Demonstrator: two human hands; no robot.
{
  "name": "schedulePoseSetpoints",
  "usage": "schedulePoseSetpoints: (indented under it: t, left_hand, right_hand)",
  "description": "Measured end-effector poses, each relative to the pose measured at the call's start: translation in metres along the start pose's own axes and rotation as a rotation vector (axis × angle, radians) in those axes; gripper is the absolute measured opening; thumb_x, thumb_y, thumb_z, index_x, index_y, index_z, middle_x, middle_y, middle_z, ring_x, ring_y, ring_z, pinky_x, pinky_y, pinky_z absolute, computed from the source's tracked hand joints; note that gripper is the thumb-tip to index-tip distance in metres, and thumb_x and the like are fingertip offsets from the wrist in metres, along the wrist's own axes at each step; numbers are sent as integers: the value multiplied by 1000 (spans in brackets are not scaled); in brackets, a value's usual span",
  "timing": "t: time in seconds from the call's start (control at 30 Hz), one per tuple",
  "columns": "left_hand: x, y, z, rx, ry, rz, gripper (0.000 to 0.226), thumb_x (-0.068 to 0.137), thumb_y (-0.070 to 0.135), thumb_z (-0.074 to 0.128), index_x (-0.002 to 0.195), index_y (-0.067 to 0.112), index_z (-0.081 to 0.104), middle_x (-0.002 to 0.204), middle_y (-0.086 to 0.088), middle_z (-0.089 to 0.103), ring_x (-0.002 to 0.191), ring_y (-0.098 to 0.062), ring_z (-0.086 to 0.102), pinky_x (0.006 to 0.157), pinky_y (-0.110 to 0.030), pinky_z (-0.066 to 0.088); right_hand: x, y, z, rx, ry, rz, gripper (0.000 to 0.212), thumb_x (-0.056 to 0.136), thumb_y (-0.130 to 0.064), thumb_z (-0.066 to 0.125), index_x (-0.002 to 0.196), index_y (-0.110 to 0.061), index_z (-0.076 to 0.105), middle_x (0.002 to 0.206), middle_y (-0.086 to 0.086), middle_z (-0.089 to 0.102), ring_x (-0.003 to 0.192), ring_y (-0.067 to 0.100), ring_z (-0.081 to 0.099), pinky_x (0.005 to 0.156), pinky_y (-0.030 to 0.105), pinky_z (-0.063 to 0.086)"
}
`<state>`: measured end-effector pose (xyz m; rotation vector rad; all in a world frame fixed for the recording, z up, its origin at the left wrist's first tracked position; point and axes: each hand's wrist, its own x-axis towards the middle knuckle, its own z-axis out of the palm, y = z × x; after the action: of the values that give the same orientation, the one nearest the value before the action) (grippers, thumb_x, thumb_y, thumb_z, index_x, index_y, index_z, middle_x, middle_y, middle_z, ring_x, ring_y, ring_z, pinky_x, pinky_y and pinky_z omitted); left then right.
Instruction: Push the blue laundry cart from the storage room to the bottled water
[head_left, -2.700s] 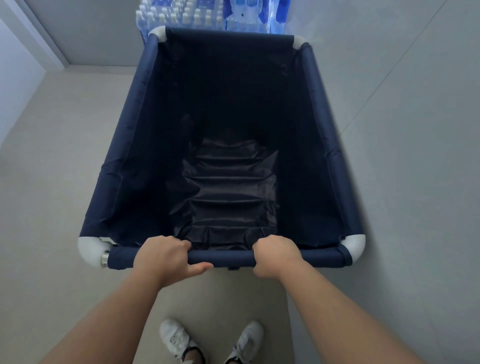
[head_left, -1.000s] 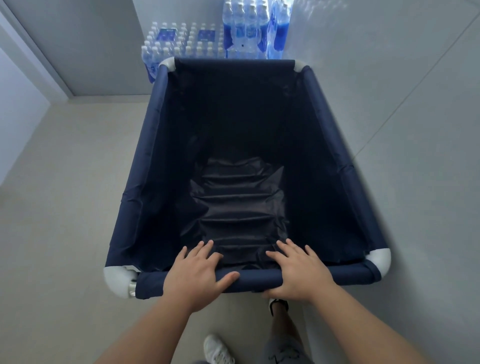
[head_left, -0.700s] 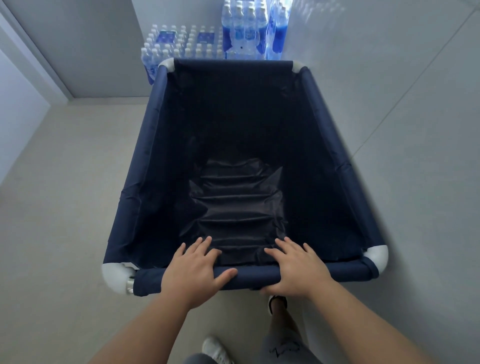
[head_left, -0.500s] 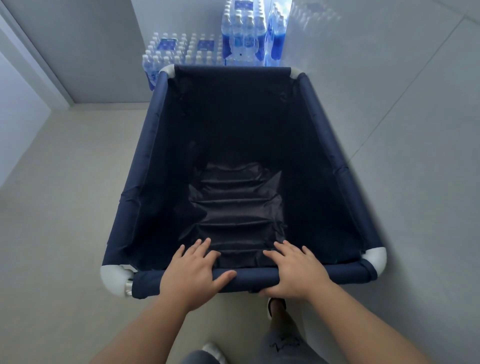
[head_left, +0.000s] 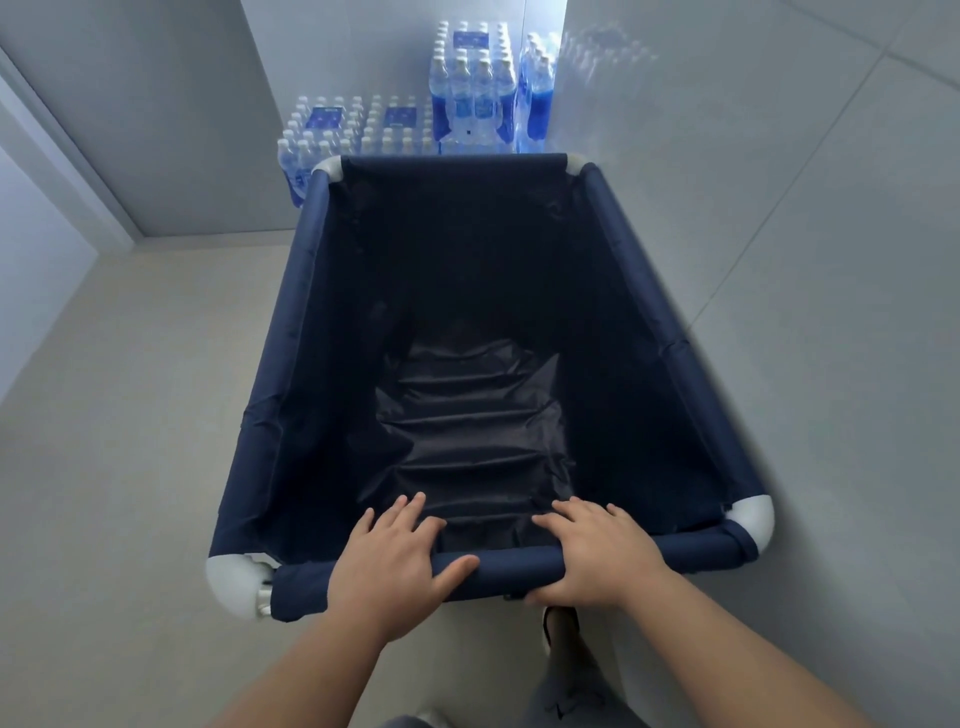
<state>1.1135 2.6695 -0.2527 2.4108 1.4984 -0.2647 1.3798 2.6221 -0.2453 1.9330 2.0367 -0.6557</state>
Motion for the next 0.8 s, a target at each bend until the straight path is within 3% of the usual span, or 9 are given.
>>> schedulePoseSetpoints:
  t: [0.53,0.8]
  left_hand:
    - [-1,3,-9,-14,-47,-15,98,79,88,0,150,35,43,169,3,23,156,-15,14,126,-44,10]
    - [-5,6,-16,-113,-75,-36,99,77,89,1,151,37,40,169,5,24,155,-14,16,126,-43,12]
  right_hand:
    - [-3,-5,-8,5,-17,12,106,59,-94,43,148,-38,36,158,-8,33,146,15,22,118,48,16]
    - [-17,-5,-18,61,-45,-45,111,59,-94,46,151,-34,33,161,-6,27,148,15,16,121,47,4]
